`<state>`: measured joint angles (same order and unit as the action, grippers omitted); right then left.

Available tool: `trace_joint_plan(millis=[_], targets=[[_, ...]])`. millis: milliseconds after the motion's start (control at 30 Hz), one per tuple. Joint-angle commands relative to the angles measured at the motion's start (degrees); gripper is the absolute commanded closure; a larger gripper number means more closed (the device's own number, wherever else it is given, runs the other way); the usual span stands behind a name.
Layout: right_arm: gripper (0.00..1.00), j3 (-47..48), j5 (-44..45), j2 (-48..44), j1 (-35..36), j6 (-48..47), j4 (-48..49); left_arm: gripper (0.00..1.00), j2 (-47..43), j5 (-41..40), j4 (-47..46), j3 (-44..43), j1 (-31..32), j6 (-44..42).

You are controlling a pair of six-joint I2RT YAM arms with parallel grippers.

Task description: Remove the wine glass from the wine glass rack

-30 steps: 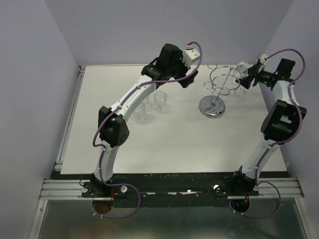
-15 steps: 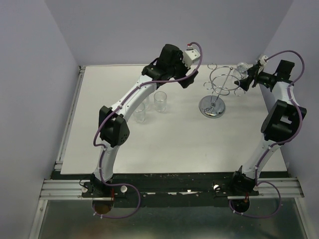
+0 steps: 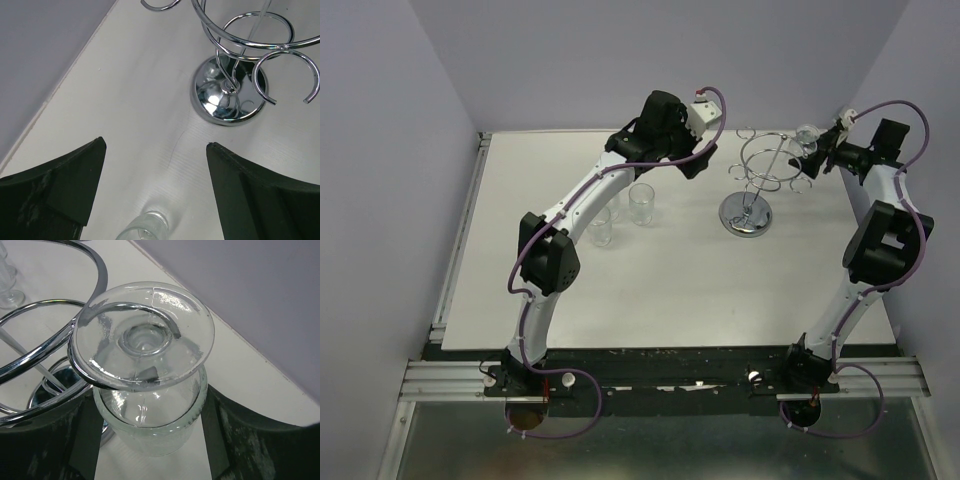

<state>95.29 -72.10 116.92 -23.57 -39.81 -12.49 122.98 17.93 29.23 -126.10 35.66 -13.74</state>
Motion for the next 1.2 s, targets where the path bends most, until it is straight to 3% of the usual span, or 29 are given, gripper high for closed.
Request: trace_joint_plan(millis=[0, 67, 167, 233, 433, 733, 933, 1167], targets=[[0.4, 0.17, -0.77, -1.26, 0.19, 2.46, 3.79, 0.01, -0.99, -0.97, -1.02, 0.42, 0.46, -0.41], [0.48, -0.54, -0.07, -1.78, 0.11, 2.89, 4.66, 0.01, -0.9, -0.97, -1.2, 0.42, 0.46, -0.41], [0.82, -1.15, 0.9, -2.22, -0.16, 5.0, 6.77, 0.01, -0.81, -0.79, -1.29, 0.33, 0.46, -0.41], [0.98, -1.85, 1.69, -2.49, -0.33, 6.93, 9.05, 0.01, -0.81, -0.71, -1.37, 0.33, 0.46, -0.41], [0.99, -3.61, 3.8, -3.28, -0.77, 12.47, 17.14, 0.01, -0.81, -0.62, -1.46, 0.51, 0.46, -0.5], [0.99, -2.74, 6.43, -2.67, -0.77, 16.17, 21.9, 0.01, -1.34, -0.62, -1.99, 1.83, 0.46, -0.5], [0.99, -1.33, 12.76, -1.08, -0.86, 18.37, 22.6, 0.01, -1.78, -0.53, -2.16, 2.44, 0.46, -0.41], [0.99, -7.65, 24.44, -6.17, -0.86, 21.61, 27.96, 0.01, -3.0, 0.08, -2.95, 2.97, 0.38, -0.85]])
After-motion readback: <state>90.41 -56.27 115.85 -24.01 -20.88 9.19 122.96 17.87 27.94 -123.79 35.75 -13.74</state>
